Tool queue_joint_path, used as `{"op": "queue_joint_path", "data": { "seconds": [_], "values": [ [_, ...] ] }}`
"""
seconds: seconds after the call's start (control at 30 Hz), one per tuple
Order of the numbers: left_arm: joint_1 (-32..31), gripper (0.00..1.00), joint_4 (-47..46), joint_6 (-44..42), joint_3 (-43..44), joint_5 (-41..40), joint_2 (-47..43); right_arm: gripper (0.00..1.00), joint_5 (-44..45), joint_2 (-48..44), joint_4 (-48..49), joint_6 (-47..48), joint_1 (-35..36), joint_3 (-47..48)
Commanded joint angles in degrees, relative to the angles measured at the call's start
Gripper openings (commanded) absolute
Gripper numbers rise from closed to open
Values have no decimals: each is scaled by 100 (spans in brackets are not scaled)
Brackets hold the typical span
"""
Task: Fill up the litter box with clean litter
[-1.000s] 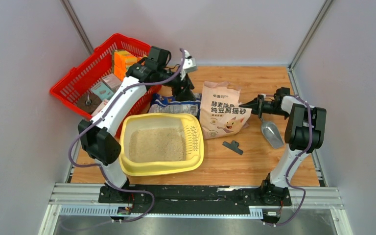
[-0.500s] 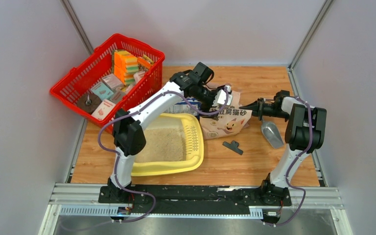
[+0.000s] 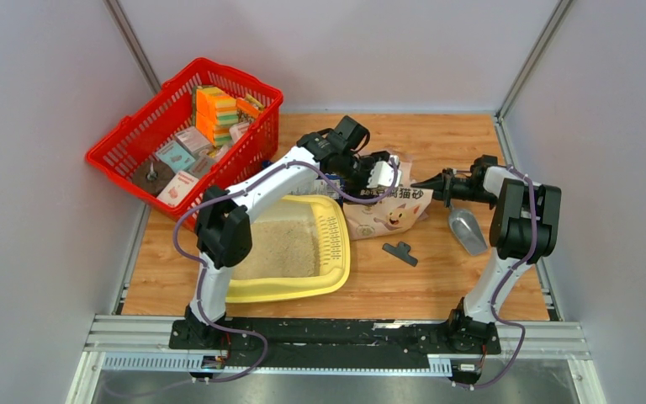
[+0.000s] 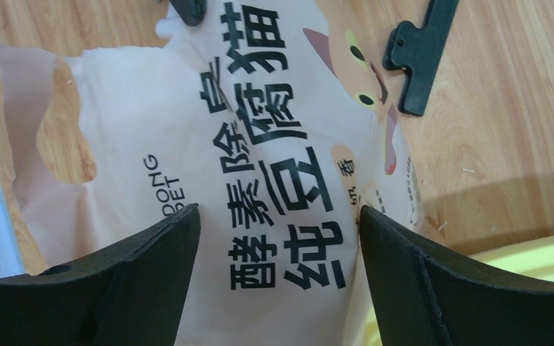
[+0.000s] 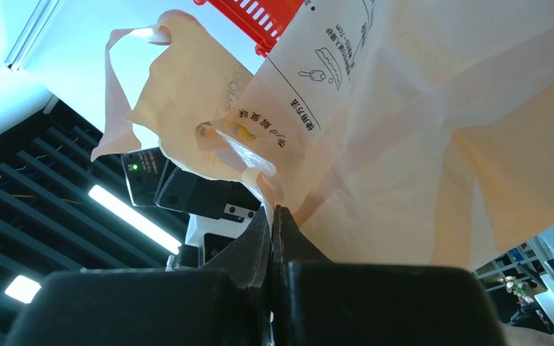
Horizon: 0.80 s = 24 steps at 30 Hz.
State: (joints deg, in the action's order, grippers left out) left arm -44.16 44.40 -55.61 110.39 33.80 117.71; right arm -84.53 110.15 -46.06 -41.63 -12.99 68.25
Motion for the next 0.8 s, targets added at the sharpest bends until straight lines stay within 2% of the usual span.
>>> {"op": "queue_joint_path", "data": {
  "seconds": [0.0, 0.1, 0.23, 0.33, 0.47, 0.53, 0.67, 0.7, 0.73, 0.77],
  "values": [
    [-5, 87, 821, -422, 106, 64, 59, 0, -283, -301, -175, -65, 7, -31],
    [-5, 86, 1306, -555, 106, 302, 42, 0, -292, -283, -96, -91, -1, -31],
    [-5, 82, 1361, -293, -69, 355, 41, 0, -274, -231, -78, -109, -10, 4],
    [22, 75, 1106, 313, -131, 267, 33, 0, -266, -222, -87, -91, -10, 4],
    [118, 64, 439, 1656, -176, 83, 15, 0, -266, -239, -87, -65, -63, -40],
    [206, 57, 306, 2009, -176, 74, 24, 0, -239, -239, -96, -39, -133, -66],
    [320, 50, 78, 2458, -219, 345, -64, 1, -55, -283, 175, 101, -326, 135],
    [338, 50, -1, 2529, -272, 399, -116, 6, 128, -309, 194, 563, -387, 336],
    [364, 47, -54, 2573, -377, 469, -143, 21, 304, -301, -32, 1073, -527, 582],
    [364, 47, -89, 2599, -395, 643, -152, 27, 889, -266, -426, 1582, -598, 1298]
  ]
}}
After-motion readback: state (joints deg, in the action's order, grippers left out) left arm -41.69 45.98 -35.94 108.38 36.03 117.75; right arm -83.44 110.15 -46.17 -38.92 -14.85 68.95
